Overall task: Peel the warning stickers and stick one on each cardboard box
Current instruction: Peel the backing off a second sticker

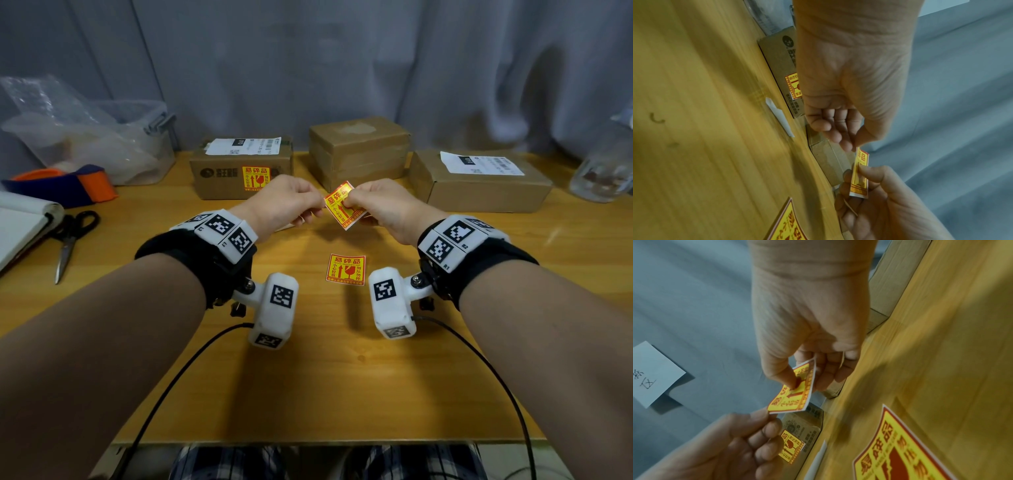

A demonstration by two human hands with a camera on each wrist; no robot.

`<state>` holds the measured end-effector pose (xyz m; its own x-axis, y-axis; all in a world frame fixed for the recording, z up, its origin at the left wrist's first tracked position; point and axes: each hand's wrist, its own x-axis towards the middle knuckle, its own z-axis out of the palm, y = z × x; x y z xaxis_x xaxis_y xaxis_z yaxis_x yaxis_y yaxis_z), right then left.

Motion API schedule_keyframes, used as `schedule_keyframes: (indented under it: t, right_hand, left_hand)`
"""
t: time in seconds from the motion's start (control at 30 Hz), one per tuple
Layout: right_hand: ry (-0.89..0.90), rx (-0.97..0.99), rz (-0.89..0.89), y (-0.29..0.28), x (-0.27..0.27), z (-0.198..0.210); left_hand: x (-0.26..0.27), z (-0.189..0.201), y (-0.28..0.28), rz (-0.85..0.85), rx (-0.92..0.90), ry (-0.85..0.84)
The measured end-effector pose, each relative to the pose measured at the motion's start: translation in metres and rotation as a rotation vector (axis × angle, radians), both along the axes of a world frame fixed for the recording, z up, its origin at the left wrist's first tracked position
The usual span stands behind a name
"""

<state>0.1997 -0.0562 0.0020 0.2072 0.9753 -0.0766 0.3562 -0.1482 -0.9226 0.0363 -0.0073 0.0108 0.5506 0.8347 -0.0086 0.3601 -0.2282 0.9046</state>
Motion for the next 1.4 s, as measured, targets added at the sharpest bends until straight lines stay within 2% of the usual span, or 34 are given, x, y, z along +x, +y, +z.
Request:
schedule_keyframes:
  t: [0.2, 0.3, 0.37, 0.43, 0.53, 0.73, 1.4]
  right_hand:
    - [-0.032, 0.030, -0.048, 0.005, 0.001, -0.004]
    - [-0.317, 0.206, -0.244, 0.009, 0.006, -0.006]
    - [-0.352, 0.400, -0.256, 0.010, 0.005, -0.004]
    - [-0.288, 0.481, -0.155, 0.010, 0.000, -0.001]
    - [-0.185, 0.461, -0.036, 0.007, -0.010, 0.002]
    - [0.042, 0.416, -0.022, 0.008, -0.015, -0.004]
    - [0.243, 0.363, 0.006, 0.007, -0.018, -0.010]
  left_hand:
    - [-0.004, -0.004, 0.003, 0.009, 0.000, -0.032]
    - [-0.004, -0.007, 0.004, 0.063, -0.025, -0.079]
    - [-0.004, -0.009, 0.005, 0.084, -0.037, -0.130]
    - [-0.002, -0.009, 0.005, 0.087, -0.032, -0.174]
    - [0.002, -0.009, 0.004, 0.078, -0.028, -0.221]
    - [0.005, -0.009, 0.002, 0.017, -0.016, -0.250]
    - [0.002, -0.013, 0.004, 0.018, -0.053, -0.283]
